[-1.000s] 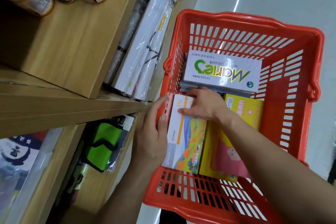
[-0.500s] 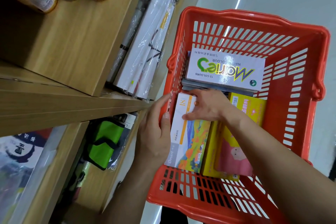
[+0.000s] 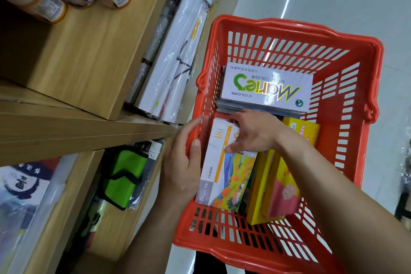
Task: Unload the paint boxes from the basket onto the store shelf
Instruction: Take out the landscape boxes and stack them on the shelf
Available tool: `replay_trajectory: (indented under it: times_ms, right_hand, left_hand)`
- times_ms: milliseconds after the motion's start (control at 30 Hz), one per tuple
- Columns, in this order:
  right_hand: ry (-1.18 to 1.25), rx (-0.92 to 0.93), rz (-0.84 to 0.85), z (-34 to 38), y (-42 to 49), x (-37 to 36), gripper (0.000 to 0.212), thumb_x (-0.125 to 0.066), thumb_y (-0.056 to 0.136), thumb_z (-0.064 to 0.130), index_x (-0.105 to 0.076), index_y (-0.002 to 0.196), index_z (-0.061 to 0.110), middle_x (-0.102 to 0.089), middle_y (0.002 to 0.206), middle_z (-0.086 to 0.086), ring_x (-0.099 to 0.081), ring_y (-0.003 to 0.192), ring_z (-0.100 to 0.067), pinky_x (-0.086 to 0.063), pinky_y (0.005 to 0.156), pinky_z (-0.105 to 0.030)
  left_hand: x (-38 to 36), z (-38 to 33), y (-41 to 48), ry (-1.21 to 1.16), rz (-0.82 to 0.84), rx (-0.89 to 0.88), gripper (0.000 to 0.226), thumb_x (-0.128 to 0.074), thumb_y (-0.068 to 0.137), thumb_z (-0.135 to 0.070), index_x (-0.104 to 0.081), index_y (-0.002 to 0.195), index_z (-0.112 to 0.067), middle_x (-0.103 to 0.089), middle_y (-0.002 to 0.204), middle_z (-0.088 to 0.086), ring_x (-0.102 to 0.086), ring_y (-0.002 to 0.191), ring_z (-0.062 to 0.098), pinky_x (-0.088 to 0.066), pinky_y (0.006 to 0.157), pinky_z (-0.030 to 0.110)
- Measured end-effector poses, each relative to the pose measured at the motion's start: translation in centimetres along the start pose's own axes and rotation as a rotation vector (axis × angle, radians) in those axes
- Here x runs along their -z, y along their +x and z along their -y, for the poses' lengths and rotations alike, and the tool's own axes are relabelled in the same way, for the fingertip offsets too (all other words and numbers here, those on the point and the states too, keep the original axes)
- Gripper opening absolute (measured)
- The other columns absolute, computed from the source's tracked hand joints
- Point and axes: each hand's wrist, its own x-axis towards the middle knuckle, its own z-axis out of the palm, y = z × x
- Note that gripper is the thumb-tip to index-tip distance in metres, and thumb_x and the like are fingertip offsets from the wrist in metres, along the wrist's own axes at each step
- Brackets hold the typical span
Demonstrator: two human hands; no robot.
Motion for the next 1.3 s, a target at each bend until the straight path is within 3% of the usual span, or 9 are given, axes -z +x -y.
replay_trajectory:
  times_ms: [300,533,667,767,900,1000,1100,1233,1300]
  right_hand:
    - [0.153,0.091,0.064,1.3,1.3,2.0,0.048,-0.09,0.065,0.054,-0.055,0.077,0.023,-0.056,0.068,0.009,-0.052,0.062,-0.008,-0.031,0.052,-0.027]
    - [0.356,0.074,-0.073,0.2,-5.1,1.2,0.066,-0.095,0.062,0.047,-0.049,0.106,0.029,-0.052,0.075,0.015,-0.051,0.065,-0.002,-0.037,0.058,-0.019]
    - [0.688,0.073,-0.053,-1.5,-11.4,4.3,0.069,-0.098,0.064,0.027,-0.061,0.122,0.022,-0.077,0.101,-0.001,-0.075,0.092,-0.02,-0.058,0.088,-0.05]
    - [0.766,0.106,-0.068,-1.8,-15.4,6.1,0.072,-0.096,0.064,0.023,-0.061,0.127,0.019,-0.077,0.113,-0.005,-0.076,0.101,-0.024,-0.059,0.091,-0.053]
    - [0.806,0.108,-0.068,-1.9,-17.9,7.2,0.072,-0.096,0.066,0.008,-0.061,0.128,0.018,-0.078,0.112,-0.006,-0.077,0.1,-0.025,-0.06,0.09,-0.052]
    - [0.811,0.113,-0.057,-2.1,-18.1,7.5,0.07,-0.096,0.064,0.015,-0.064,0.127,0.016,-0.077,0.113,-0.008,-0.076,0.102,-0.027,-0.059,0.092,-0.054]
    - [0.877,0.068,-0.166,-2.4,-18.0,7.4,0.074,-0.094,0.06,0.032,-0.067,0.128,0.022,-0.074,0.122,-0.001,-0.071,0.113,-0.023,-0.055,0.101,-0.052]
    - [1.116,-0.016,-0.412,-1.2,-18.0,5.9,0.082,-0.089,0.059,0.048,-0.06,0.135,0.037,-0.072,0.122,0.015,-0.068,0.113,-0.004,-0.055,0.09,-0.021]
    - [1.213,-0.029,-0.417,0.5,-18.0,4.6,0.09,-0.083,0.061,0.05,-0.053,0.144,0.03,-0.073,0.115,0.021,-0.07,0.108,-0.008,-0.056,0.084,-0.023]
  left_hand:
    - [0.1,0.3,-0.1,-0.038,0.033,0.001,0.044,-0.047,0.104,-0.019,-0.051,0.14,-0.044,-0.063,0.139,-0.014,-0.061,0.126,0.011,-0.054,0.099,0.049]
    - [0.4,-1.2,-0.2,-0.036,0.022,-0.004,0.041,-0.057,0.099,-0.022,-0.057,0.139,-0.033,-0.062,0.135,-0.011,-0.058,0.128,0.009,-0.048,0.107,0.046]
    - [1.3,-3.3,-2.3,0.165,0.035,-0.143,0.072,-0.061,0.08,-0.057,-0.055,0.143,-0.022,-0.042,0.145,-0.014,-0.04,0.136,0.009,-0.036,0.113,0.038]
    - [1.3,-4.5,-4.9,0.209,0.183,-0.272,0.088,-0.072,0.073,-0.06,-0.044,0.15,-0.03,-0.024,0.166,-0.017,-0.025,0.152,0.007,-0.023,0.12,0.026]
    - [0.2,-5.9,-7.2,-0.085,0.514,0.018,0.088,-0.079,0.071,-0.062,-0.028,0.143,-0.065,-0.04,0.153,-0.032,-0.04,0.141,-0.007,-0.04,0.116,0.036]
    - [0.1,-6.8,-7.4,-0.113,0.488,0.09,0.073,-0.079,0.068,-0.065,-0.034,0.124,-0.079,-0.055,0.129,-0.045,-0.054,0.122,-0.015,-0.05,0.101,0.024]
    - [0.4,-8.0,-7.7,-0.187,0.429,0.071,0.062,-0.081,0.073,-0.054,-0.045,0.118,-0.077,-0.059,0.123,-0.045,-0.059,0.113,-0.016,-0.048,0.087,0.006]
    - [2.9,-8.3,-8.3,-0.293,0.28,0.177,0.055,-0.082,0.069,-0.051,-0.058,0.117,-0.063,-0.074,0.118,-0.022,-0.072,0.107,0.003,-0.056,0.086,0.026]
    - [5.1,-8.6,-8.5,-0.322,0.215,0.229,0.049,-0.081,0.067,-0.054,-0.063,0.112,-0.061,-0.077,0.111,-0.018,-0.075,0.099,0.007,-0.057,0.078,0.025]
